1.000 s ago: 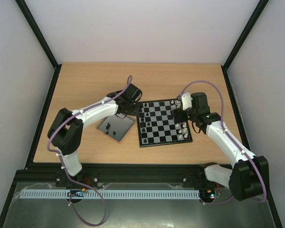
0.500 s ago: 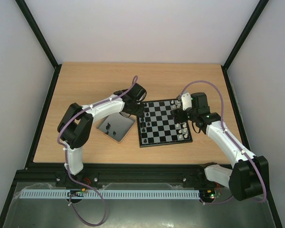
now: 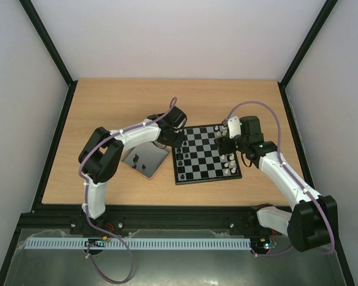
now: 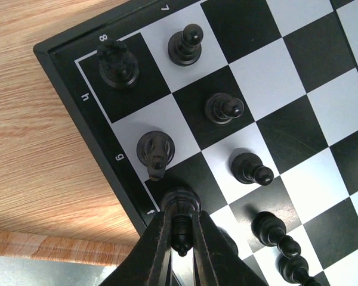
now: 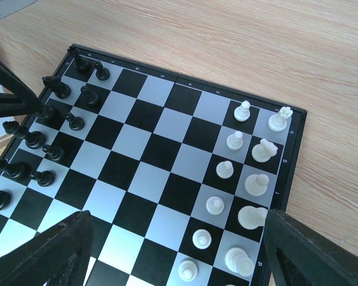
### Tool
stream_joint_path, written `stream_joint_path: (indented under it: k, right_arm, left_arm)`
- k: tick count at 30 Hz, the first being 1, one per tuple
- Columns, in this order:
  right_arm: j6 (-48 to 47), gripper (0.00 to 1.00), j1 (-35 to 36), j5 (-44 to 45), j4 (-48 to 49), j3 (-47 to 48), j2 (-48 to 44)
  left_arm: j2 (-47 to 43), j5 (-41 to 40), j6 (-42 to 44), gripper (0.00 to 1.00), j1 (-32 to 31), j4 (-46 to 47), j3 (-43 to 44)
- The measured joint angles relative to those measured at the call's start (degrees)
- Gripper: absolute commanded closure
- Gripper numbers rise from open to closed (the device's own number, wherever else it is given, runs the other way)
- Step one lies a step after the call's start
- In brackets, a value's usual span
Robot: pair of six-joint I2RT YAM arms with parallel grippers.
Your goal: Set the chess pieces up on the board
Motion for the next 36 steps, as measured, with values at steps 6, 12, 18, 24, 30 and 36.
stream_joint_path:
  k: [6,12,18,24,30,36]
  right_arm:
    - [-0.11,0.21,0.0,0.0,0.0,0.0,0.09]
    - [-0.13,0.21,0.0,-0.02,0.0,0.0,0.11]
    - [-0.15,0.21,0.0,-0.09,0.0,0.0,0.37]
    - [-0.13,0.2,0.0,-0.11,-0.02,0.0,0.48]
    - [-0.15,0.21,0.0,-0.13,-0.02,0.0,0.48]
    - [-0.15,0.21,0.0,-0.15,-0.02,0.0,0.63]
  left_arm:
    - [0.46,0.22,0.0,0.96,-0.26,0.07,0.98]
    - [1.49,0.57,0.04,0.92,-0.39,0.2,1.7]
    - [1.68,0.59,0.09,0.94,-0.55,0.02,2.16]
    - [1.68,0.37,0.13,0.97,-0.63,-0.44,2.21]
    - [1.57,-0.17,0.11,0.97,-0.66,-0.85,2.21]
    - [1.57,-0.35,0.09,0.94,-0.7,-0.96,2.19]
